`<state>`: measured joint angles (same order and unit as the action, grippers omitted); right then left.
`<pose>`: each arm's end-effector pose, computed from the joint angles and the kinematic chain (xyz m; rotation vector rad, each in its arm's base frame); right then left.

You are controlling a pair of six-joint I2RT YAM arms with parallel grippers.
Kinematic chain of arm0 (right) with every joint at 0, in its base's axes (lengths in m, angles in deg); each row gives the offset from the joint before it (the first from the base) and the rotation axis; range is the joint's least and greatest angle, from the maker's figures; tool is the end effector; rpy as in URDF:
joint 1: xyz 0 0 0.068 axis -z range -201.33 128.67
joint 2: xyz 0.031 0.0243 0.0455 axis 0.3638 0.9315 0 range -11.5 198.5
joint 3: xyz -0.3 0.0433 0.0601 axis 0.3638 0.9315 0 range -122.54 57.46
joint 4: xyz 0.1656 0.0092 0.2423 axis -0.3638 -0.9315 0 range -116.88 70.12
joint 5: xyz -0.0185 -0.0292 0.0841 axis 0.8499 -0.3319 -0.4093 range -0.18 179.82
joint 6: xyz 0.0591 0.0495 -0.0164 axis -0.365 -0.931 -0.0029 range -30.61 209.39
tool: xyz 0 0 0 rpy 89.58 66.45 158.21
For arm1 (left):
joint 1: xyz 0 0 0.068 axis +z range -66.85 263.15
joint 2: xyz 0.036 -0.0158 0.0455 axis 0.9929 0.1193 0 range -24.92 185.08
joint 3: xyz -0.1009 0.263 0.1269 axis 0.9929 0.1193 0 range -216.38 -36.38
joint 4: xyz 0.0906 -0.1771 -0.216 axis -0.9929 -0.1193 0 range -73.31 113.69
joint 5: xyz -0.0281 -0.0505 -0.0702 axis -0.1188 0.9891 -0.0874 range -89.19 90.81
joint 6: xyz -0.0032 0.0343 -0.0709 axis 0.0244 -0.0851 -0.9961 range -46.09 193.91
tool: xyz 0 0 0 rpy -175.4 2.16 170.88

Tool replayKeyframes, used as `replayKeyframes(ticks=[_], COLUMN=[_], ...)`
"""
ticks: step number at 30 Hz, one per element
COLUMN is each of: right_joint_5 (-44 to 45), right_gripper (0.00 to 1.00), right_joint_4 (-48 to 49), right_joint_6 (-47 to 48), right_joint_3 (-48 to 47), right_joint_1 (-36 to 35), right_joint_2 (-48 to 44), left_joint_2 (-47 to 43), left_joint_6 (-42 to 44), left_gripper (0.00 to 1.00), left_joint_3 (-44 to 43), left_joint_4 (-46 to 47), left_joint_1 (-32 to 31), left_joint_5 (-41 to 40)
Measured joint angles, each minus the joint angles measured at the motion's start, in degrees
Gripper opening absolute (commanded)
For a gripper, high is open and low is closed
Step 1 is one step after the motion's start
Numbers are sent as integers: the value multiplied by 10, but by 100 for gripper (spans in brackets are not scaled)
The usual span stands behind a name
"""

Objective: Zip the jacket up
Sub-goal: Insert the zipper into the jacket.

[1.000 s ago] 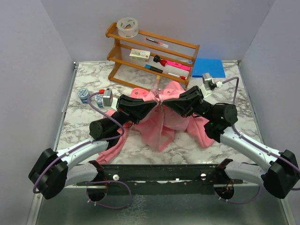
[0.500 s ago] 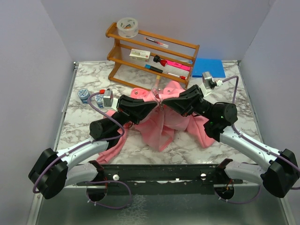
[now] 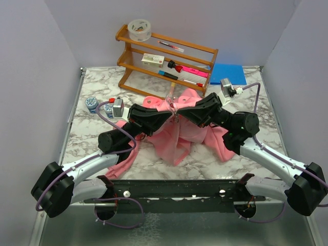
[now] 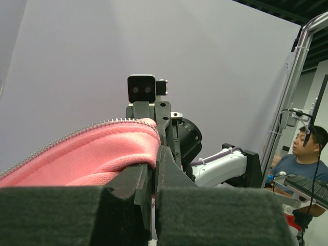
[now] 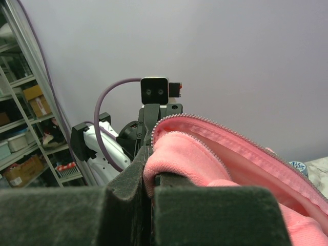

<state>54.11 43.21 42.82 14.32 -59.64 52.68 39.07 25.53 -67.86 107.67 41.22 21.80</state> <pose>0.1848 0.1962 0.4268 -0.5935 0.9577 1.6016 0.1630 -0.1791 0.3920 0.3541 0.7694 -1.6160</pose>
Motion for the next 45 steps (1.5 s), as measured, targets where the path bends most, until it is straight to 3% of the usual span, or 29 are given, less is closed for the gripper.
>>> replayKeyframes(ticks=[28, 45], right_joint_5=[17, 80], right_gripper=[0, 0], right_joint_4=[45, -39], right_joint_6=[-29, 5], right_joint_3=[0, 0], right_joint_1=[0, 0], right_joint_2=[25, 3], left_joint_2=[12, 34], left_joint_6=[9, 26], left_gripper=[0, 0], left_joint_3=[0, 1], left_joint_4=[12, 16], left_joint_1=[-10, -10], left_joint_5=[-4, -37])
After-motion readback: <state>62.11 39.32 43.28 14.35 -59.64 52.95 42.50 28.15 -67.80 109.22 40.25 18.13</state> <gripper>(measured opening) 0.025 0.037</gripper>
